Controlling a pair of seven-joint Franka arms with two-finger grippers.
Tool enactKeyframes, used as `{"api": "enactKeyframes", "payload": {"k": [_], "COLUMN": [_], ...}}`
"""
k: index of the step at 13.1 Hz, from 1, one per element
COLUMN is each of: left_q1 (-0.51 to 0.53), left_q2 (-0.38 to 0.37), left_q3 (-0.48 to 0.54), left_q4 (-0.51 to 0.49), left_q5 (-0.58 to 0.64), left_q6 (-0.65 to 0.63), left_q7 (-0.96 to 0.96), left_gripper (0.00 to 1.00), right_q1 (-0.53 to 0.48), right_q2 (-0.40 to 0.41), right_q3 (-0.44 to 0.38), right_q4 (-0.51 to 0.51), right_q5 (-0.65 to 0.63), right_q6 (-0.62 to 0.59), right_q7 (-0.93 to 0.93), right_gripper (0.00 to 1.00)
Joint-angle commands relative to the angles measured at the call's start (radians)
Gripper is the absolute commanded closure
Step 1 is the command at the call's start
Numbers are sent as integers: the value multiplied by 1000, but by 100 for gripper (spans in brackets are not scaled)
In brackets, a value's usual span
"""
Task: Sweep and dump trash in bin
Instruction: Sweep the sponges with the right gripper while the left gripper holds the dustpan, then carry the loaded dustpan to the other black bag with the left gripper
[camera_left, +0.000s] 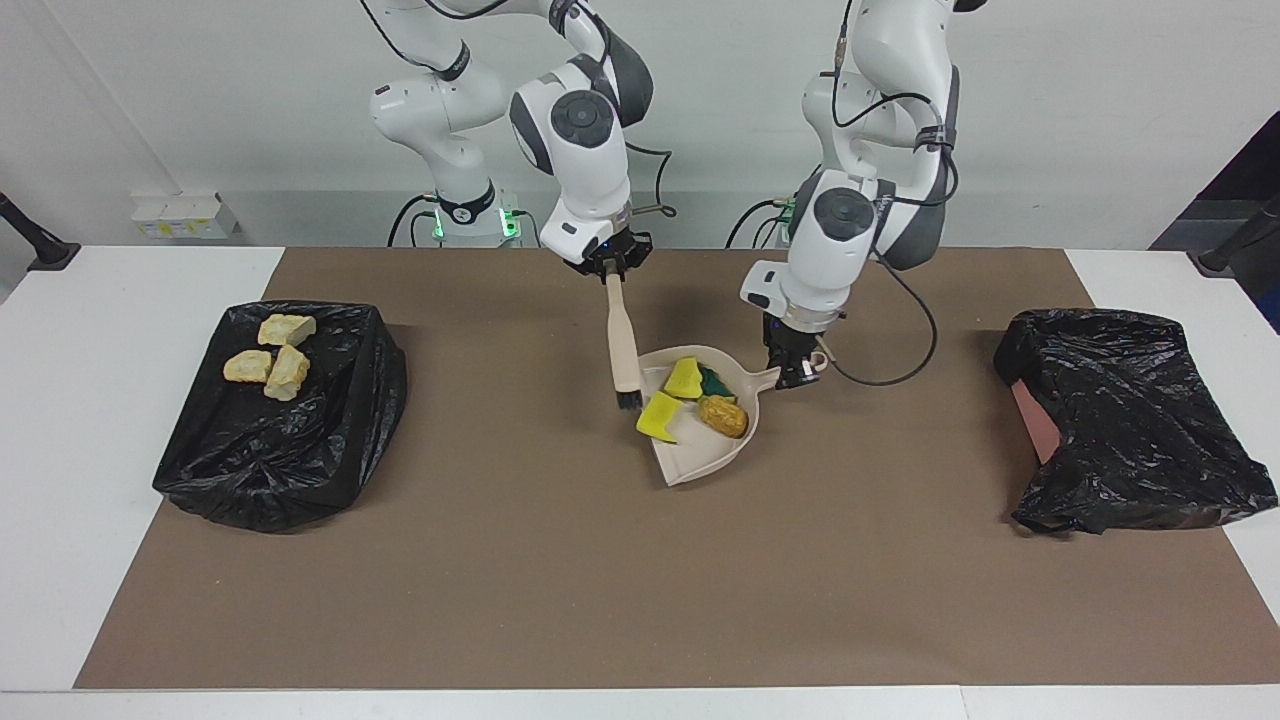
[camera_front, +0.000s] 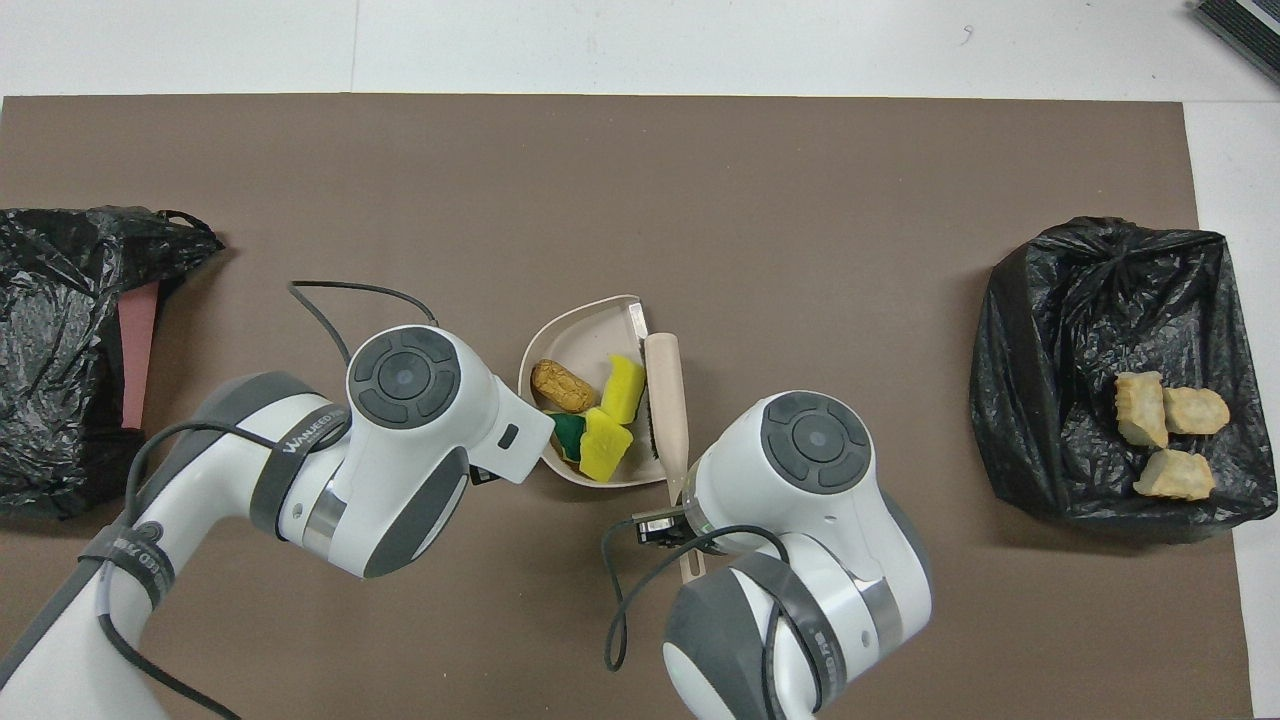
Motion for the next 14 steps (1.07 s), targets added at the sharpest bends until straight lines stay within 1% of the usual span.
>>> {"api": "enactKeyframes", "payload": {"k": [1,2,3,4,5,6,7,9,12,14], "left_q1": [66,83,110,141,169,199,236,287,371,422], "left_q2": [-35,-38,-51,-64,-79,-91,-108,-102,-87,-59], "left_q3": [-5,-5,-5,-6,-5,-5,-5,3,4,6], "left_q4": [-17,-14,-14,-12,-12,-12,0,78,172,239], "left_q5": [-73,-83,-86,-106,-126,-138,-149,-147,-137,-130], "left_q6": [23,17,14,10,4,-12,-48,-154,-228,-272], "left_q7": [96,124,148,174,223,254,256,283,366,407], "left_gripper": [100,100,100,100,100,100,100,100,100,100], "right_q1": [4,6,24,34,47,79,118,187,231,233], "right_q2": [-14,-26,-54,-88,-115,-122,-117,-100,-65,-50], "right_q3": [15,19,21,22,24,24,24,24,24,24], "right_q4": [60,51,16,-40,-79,-107,-133,-208,-260,-300], "right_q5": [-79,-80,-58,-51,16,65,73,84,85,85], "right_q6": [-111,-134,-133,-115,-93,-70,-27,133,246,289], "right_q7": [79,89,117,153,172,186,226,243,276,284], "right_gripper": [100,100,100,100,100,100,100,100,100,100]}}
